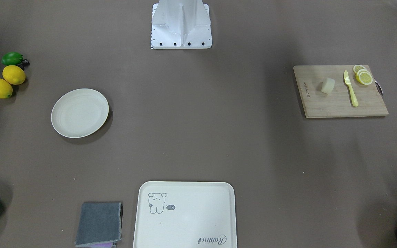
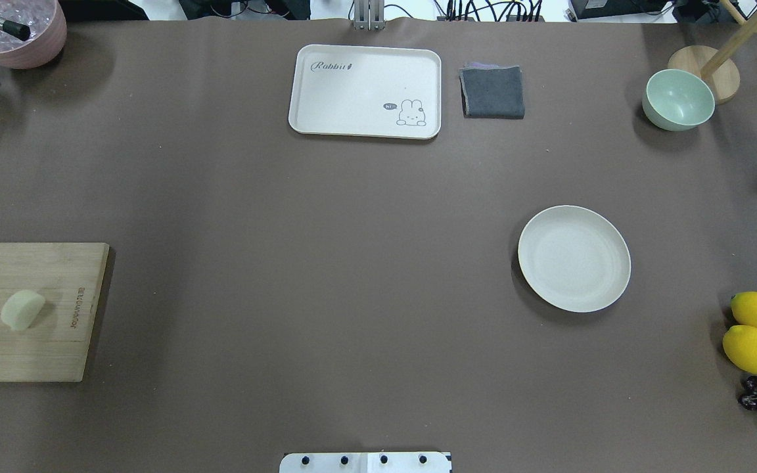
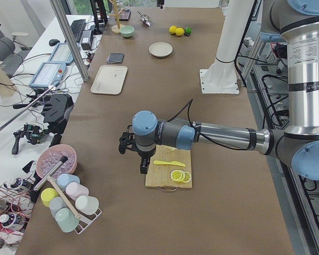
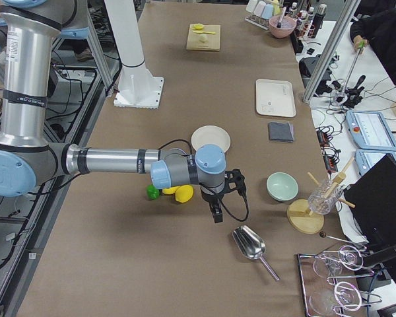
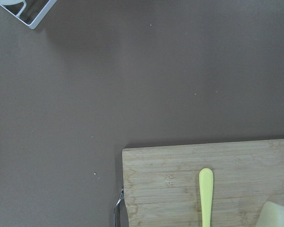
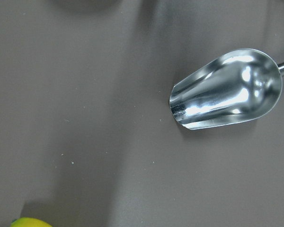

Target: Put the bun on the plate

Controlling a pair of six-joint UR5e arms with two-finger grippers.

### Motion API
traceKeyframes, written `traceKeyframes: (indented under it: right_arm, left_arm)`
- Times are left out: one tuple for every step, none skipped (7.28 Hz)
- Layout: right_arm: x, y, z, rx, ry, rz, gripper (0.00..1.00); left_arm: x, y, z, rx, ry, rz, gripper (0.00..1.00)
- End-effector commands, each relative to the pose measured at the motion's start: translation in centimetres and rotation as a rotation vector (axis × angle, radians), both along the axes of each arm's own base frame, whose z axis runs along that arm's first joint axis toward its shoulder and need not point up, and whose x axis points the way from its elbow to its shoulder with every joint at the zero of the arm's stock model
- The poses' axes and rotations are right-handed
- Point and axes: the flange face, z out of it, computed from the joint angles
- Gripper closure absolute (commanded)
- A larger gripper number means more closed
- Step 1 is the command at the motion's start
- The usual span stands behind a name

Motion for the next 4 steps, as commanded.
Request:
traceKeyframes:
  right_arm:
    - [0.02,-0.06,-0.25,0.006,0.000,0.001,0.00]
    - [0.07,-0.22,-0.26,0.010,0.009,0.002,0.00]
    - [0.00,-0.56,-0.71,0.016,0.002,0.003,0.00]
    - [-0.02,-0.49,-0.67,0.015,-0.001,0.002,0.00]
  left_arm:
    - [0.24,0.65,0.04,0.011,0.003,0.005,0.02]
    - [0.33,0.65,-0.40,0.020,0.009,0.006,0.02]
    - [0.48,0.65,-0.73,0.026,0.011,0.010,0.02]
    - [0.92,0.54,-0.65,0.030,0.006,0.019,0.02]
